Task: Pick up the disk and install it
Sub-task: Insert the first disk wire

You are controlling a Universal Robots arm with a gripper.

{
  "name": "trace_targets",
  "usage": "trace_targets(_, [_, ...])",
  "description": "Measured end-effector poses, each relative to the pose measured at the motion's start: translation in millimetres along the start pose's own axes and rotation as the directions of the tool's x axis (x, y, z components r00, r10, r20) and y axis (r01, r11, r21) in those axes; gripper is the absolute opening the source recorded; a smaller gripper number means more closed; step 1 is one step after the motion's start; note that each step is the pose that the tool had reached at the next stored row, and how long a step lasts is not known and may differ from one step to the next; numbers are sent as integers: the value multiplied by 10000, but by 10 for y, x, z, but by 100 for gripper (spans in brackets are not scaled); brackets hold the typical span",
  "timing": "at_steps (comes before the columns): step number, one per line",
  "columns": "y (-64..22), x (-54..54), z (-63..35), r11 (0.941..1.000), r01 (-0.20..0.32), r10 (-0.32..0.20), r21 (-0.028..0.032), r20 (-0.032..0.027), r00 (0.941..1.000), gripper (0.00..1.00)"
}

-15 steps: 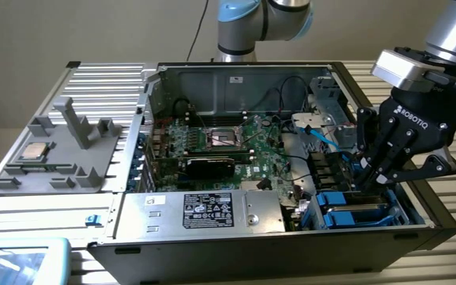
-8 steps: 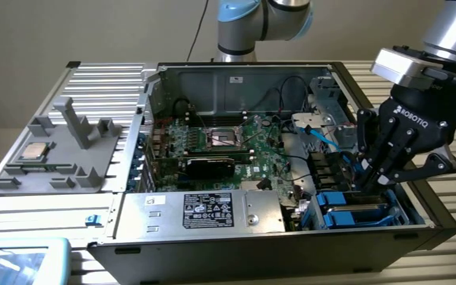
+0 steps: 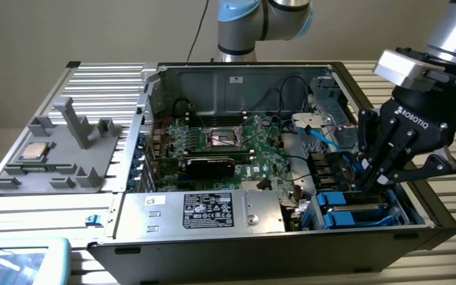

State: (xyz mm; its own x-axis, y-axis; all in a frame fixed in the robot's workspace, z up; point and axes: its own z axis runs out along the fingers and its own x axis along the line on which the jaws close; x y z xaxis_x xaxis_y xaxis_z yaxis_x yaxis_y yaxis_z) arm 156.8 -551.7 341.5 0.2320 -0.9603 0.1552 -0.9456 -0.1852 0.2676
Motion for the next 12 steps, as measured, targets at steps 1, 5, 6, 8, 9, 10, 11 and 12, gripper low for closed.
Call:
trace_targets(1, [-1, 3, 3, 10000, 3, -4, 5, 56, 10000, 16])
trace_targets(5, [0, 22, 14, 10000, -15, 15, -25, 103, 9999, 16])
trace_targets(6, [-2, 22, 17, 10000, -18, 18, -35, 108, 9999, 16])
trace_targets(8, [-9, 22, 25, 10000, -35, 35, -61, 101, 9999, 16])
trace_targets(9, [-11, 21, 26, 10000, -50, 51, -73, 81, 10000, 16])
trace_targets(10, [-11, 19, 29, 9999, -69, 70, -85, 60, 10000, 16])
trace_targets(11, [-12, 19, 30, 9999, -83, 84, -91, 56, 9999, 16])
trace_targets(12, [-14, 19, 32, 9999, -95, 96, -100, 62, 9999, 16])
